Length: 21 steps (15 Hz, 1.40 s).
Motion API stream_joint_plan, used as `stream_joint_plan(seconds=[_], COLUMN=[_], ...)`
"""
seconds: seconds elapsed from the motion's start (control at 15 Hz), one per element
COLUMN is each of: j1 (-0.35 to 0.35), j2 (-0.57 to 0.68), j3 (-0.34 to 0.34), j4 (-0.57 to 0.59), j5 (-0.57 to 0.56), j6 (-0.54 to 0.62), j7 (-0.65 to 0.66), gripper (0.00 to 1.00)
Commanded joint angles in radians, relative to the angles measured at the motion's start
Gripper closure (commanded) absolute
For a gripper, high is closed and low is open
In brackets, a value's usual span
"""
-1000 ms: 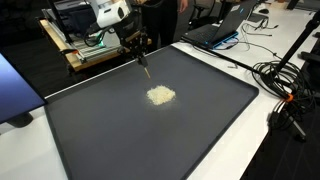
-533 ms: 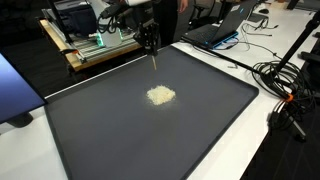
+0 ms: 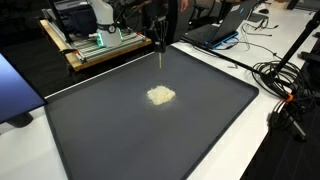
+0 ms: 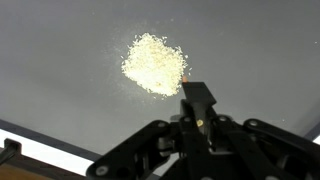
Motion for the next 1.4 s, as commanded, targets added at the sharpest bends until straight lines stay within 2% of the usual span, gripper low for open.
stream_joint_plan(seconds=[0.0, 1.33], j1=[0.003, -0.005], j2=[0.054, 0.372], j3=[-0.004, -0.040], j4=[0.061, 0.309], j5=[-0.089, -0.135], j6=[0.005, 0.013], j7=[0.084, 0.120], gripper=[0.97, 0.97])
